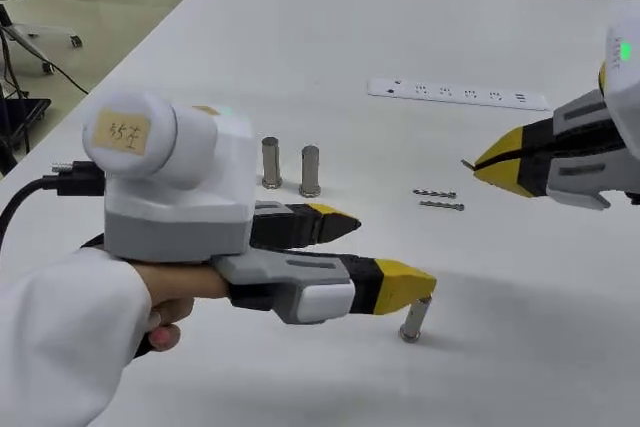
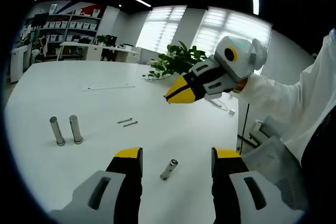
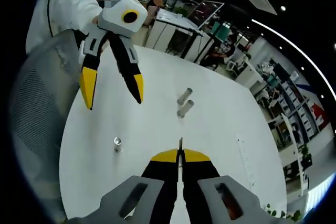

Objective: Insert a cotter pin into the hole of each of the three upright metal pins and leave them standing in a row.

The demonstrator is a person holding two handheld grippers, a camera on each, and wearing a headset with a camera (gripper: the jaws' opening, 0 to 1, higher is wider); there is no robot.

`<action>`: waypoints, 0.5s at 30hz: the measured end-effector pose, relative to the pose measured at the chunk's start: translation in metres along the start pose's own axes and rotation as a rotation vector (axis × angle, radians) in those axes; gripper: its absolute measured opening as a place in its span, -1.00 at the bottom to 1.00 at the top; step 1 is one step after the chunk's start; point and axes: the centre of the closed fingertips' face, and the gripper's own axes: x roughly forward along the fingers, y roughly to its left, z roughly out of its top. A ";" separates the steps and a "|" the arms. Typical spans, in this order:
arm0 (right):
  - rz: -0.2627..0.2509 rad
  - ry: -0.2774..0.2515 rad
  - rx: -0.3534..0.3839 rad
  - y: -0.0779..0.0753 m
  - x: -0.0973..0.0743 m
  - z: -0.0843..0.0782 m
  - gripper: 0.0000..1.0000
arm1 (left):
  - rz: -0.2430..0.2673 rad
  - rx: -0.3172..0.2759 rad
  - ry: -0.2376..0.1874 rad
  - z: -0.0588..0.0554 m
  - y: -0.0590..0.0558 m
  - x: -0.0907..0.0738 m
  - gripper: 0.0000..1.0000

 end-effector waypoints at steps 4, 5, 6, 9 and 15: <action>-0.024 -0.024 0.001 0.007 -0.006 0.007 -1.00 | -0.004 -0.007 -0.012 0.005 -0.002 0.003 -0.20; -0.025 -0.024 -0.001 0.009 -0.006 0.007 -1.00 | -0.003 -0.011 -0.019 0.007 -0.002 0.004 -0.21; -0.029 -0.027 0.000 0.011 -0.007 0.008 -1.00 | -0.002 -0.015 -0.025 0.009 -0.002 0.005 -0.21; -0.015 -0.047 0.025 0.022 -0.008 0.010 -1.00 | -0.004 -0.033 -0.038 0.014 -0.002 0.009 -0.28; -0.004 -0.048 0.016 0.041 -0.006 0.007 -1.00 | -0.043 -0.069 -0.052 0.024 -0.010 0.016 -0.44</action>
